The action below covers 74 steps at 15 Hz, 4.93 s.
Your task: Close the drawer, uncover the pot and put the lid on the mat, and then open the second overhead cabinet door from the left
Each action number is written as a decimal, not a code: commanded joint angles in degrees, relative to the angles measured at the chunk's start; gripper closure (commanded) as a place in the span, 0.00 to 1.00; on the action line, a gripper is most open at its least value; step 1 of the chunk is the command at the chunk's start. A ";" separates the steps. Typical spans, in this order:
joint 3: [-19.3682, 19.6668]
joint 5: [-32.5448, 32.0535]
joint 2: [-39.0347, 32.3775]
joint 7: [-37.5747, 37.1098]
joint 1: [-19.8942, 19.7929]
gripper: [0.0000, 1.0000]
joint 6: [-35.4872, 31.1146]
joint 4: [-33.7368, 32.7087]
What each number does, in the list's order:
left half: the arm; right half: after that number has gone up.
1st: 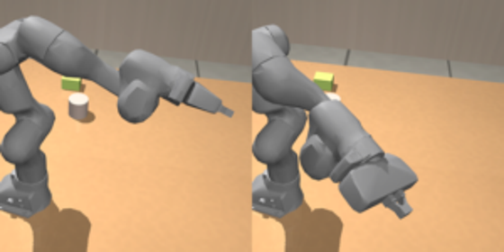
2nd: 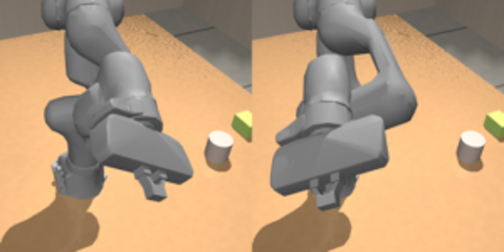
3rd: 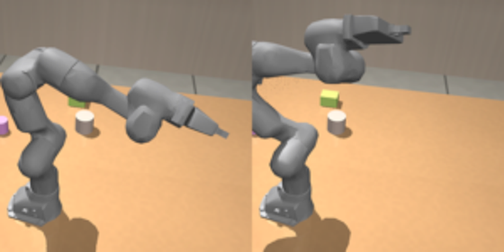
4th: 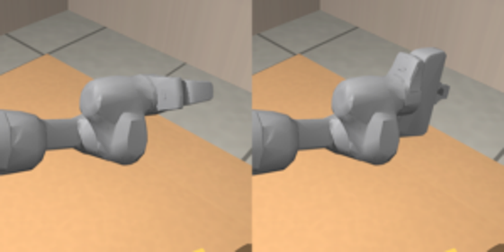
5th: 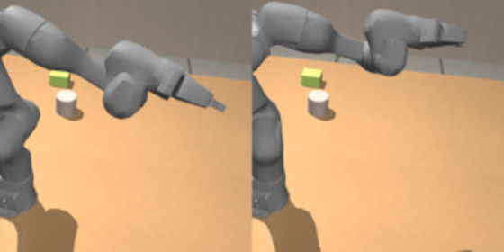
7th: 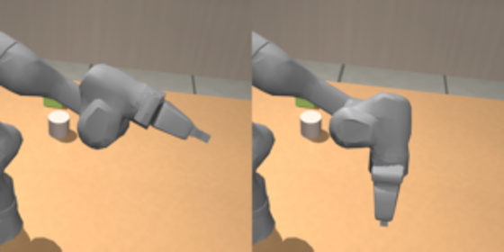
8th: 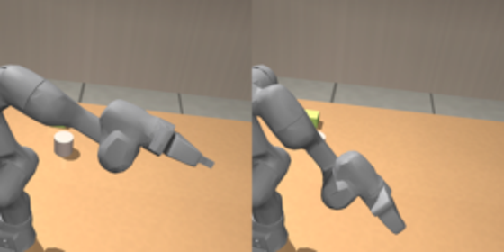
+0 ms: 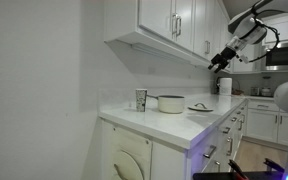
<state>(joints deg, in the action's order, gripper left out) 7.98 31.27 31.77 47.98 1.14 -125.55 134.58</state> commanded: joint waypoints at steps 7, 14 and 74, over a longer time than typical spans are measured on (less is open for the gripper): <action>-2.57 0.41 17.13 -6.99 10.20 0.00 -19.54 14.16; -2.70 -4.47 19.00 -16.44 17.24 0.00 -34.69 16.81; 43.52 -14.52 -1.74 -4.15 76.06 0.00 -36.64 -27.05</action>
<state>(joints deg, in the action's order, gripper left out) 51.67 16.62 30.17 43.86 77.44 -162.33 107.61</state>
